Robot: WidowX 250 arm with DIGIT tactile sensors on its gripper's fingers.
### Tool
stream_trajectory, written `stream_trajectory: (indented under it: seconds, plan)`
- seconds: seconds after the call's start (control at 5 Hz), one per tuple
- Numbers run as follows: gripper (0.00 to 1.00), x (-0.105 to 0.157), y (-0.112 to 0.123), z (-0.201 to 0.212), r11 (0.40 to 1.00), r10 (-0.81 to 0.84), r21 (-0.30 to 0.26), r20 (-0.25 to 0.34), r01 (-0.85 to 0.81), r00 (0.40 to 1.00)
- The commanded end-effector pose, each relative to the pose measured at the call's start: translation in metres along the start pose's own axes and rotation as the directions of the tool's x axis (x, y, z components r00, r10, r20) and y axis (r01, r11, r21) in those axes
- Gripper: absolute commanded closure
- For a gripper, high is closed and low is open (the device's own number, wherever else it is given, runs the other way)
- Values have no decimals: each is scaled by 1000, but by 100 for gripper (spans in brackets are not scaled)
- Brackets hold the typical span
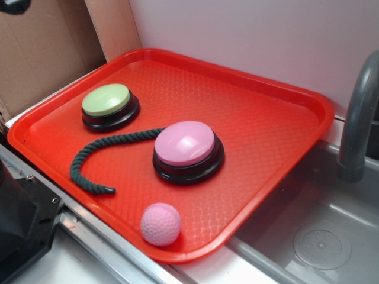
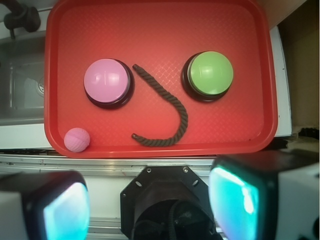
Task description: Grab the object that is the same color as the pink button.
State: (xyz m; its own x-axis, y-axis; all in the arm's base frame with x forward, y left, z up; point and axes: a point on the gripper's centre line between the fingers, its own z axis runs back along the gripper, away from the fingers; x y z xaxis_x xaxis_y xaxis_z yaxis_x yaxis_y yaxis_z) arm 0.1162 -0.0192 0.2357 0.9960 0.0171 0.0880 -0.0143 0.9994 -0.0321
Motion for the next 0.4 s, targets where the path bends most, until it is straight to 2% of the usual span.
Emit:
stream_trajectory:
  seconds: [0.0, 0.2]
  plan:
    - [0, 0, 0, 0, 1000, 0, 0, 0, 0, 1000]
    - [0, 9, -8, -21, 998, 55, -4, 12, -55, 998]
